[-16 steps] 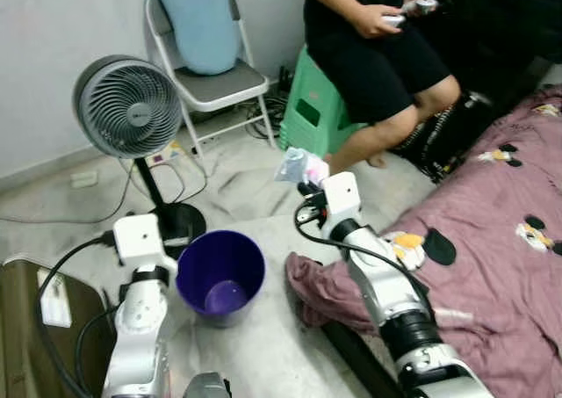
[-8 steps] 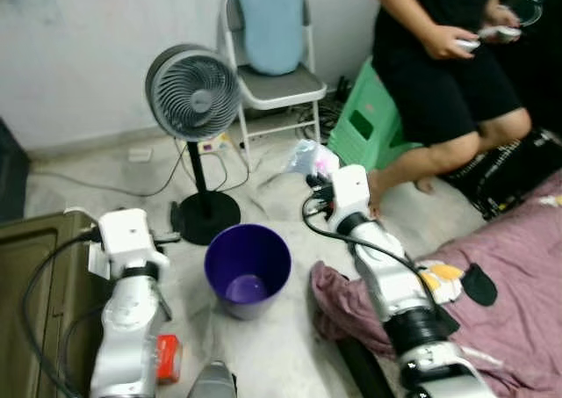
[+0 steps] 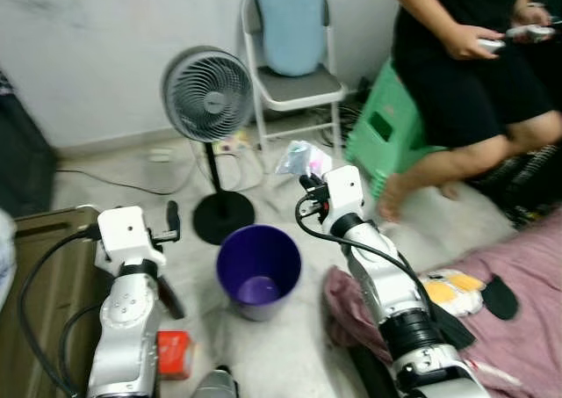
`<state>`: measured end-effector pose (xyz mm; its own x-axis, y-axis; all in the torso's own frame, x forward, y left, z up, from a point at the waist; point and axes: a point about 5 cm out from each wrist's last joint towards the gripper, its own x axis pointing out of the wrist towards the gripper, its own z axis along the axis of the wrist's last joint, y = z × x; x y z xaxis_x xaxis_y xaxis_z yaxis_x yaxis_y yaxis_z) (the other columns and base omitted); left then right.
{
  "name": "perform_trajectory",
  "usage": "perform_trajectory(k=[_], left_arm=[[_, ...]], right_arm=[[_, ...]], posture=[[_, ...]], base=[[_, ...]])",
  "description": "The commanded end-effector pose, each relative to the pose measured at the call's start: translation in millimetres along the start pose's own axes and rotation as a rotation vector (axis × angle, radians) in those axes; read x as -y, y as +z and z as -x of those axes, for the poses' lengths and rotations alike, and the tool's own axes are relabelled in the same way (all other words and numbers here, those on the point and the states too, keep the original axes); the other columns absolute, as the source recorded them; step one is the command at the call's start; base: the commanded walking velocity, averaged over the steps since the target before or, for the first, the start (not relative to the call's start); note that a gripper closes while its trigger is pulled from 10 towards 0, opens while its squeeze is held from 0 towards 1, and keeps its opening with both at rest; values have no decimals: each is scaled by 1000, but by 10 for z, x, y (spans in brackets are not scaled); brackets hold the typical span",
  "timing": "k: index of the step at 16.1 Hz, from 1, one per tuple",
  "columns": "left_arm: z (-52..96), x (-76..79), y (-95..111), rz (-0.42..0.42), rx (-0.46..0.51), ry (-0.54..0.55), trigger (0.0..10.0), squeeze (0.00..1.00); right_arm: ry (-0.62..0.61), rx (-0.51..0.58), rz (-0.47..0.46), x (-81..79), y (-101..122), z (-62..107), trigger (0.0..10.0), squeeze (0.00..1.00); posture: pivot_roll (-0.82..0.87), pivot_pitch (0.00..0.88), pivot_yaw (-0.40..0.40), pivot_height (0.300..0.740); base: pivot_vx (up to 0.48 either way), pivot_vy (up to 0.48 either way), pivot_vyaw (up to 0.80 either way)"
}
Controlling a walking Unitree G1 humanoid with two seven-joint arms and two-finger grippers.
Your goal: Clean up the room
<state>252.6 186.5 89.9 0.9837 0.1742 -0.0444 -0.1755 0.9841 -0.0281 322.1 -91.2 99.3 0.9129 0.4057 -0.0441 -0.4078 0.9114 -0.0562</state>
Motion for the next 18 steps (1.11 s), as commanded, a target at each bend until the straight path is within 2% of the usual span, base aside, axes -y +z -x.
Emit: perform_trajectory(k=[1, 7, 11, 14, 18], left_arm=[[-8, -7, 24, -6, 0, -9, 10000, 0], [-23, -6, 36, -8, 3, -14, 10000, 0], [-15, 35, 58, 10, 15, -58, 10000, 0], [-16, 52, 68, 18, 22, -73, 10000, 0], [-11, 63, 84, 25, 31, -87, 10000, 0]], right_arm=[[-8, 4, 1, 25, 36, -5, 10000, 0], [-19, 0, -6, 43, 34, -10, 10000, 0], [-40, -9, -23, 64, 29, -10, 10000, 0], [-59, -10, -38, 105, 26, -8, 10000, 0], [-58, -11, -35, 100, 29, -7, 10000, 0]], posture=[[21, 0, -19, 740], [24, 0, -24, 740], [22, 0, -23, 740], [18, 0, -23, 740], [20, 0, -23, 740]], base=[[0, 0, 800], [0, 0, 694], [0, 0, 0], [0, 0, -667], [0, 0, 0]])
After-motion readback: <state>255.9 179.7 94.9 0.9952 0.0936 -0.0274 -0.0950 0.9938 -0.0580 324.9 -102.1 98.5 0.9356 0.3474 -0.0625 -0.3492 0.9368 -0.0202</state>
